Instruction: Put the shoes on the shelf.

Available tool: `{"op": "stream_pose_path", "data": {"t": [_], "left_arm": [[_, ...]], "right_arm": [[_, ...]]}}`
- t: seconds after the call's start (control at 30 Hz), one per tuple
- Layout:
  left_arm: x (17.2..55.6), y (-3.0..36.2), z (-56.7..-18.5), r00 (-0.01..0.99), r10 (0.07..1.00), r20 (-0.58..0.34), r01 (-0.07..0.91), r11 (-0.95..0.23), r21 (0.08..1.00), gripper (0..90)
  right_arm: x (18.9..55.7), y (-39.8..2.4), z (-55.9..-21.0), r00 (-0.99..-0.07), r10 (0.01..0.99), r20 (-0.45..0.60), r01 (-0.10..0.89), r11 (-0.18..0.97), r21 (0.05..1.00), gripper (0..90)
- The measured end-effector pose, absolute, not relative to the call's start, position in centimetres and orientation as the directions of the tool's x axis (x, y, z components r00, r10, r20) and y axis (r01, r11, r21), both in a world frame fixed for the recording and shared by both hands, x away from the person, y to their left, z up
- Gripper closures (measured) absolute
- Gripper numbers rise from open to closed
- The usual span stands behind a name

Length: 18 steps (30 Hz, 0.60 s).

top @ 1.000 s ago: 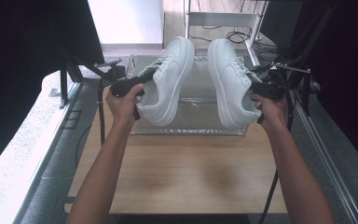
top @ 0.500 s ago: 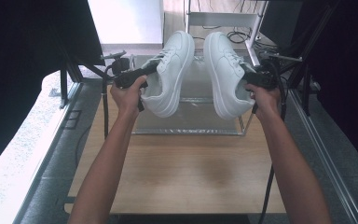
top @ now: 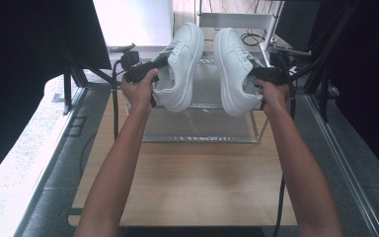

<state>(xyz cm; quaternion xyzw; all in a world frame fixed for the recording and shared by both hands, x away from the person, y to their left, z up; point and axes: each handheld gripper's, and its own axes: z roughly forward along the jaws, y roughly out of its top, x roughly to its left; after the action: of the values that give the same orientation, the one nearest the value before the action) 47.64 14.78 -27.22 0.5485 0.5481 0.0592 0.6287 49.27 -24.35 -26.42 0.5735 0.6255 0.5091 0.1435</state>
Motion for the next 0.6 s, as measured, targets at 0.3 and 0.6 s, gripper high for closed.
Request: {"op": "stream_pose_path", "data": {"t": [0.3,0.6], "left_arm": [[49.1,13.6,-27.7,0.34,0.711,-0.616,0.544,0.386,0.745,84.0],[50.4,12.8,-28.8,0.275,0.723,-0.634,0.569,0.409,0.714,83.7]], "right_arm": [[51.4,-23.0,-26.1,-0.271,0.872,0.407,0.595,-0.181,0.783,87.4],[53.1,-21.6,-26.4,-0.195,0.909,0.369,0.613,-0.181,0.769,87.2]]}}
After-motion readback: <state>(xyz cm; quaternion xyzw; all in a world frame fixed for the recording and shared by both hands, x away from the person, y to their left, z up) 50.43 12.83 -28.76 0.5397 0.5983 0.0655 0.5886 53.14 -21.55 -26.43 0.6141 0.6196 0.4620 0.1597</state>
